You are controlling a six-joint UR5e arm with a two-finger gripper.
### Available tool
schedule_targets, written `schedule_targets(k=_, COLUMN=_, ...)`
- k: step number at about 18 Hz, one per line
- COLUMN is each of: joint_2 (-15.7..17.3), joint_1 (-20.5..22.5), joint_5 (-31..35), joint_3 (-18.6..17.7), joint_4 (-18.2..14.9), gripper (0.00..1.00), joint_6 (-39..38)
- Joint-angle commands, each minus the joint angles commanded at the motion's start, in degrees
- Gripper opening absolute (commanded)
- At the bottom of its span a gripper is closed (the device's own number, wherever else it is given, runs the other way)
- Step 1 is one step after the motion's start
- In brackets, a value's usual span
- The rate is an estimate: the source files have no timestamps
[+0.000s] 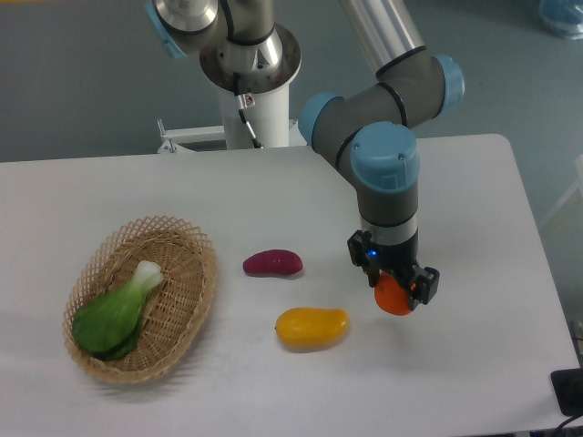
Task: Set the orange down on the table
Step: 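Lower the held orange toward the table beside the yellow mango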
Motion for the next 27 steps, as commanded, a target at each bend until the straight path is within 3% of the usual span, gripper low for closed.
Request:
schedule_targets(k=6, joint_2=-0.3, joint_1=0.3, joint_5=0.0, joint_3=-0.3, joint_4=0.0, gripper=0.52, joint_6=0.0)
schedule_targets(k=15, joint_2=-0.5, joint_1=1.3, joint_5=-0.4, joint_3=-5.3, joint_4=1.1, gripper=0.53, joint_6=0.0)
schedule_targets(k=22, joint_2=0.8, joint_1=1.3, joint_5=-0.4, joint_3=-12.2, joint_4=1.5, gripper=0.53, joint_6=4.8)
schedule_targets(k=27, joint_2=0.8, joint_1=1.3, joint_5=-0.2, joint_3=-12.7, joint_4=1.5, gripper=0.6, joint_6=5.6)
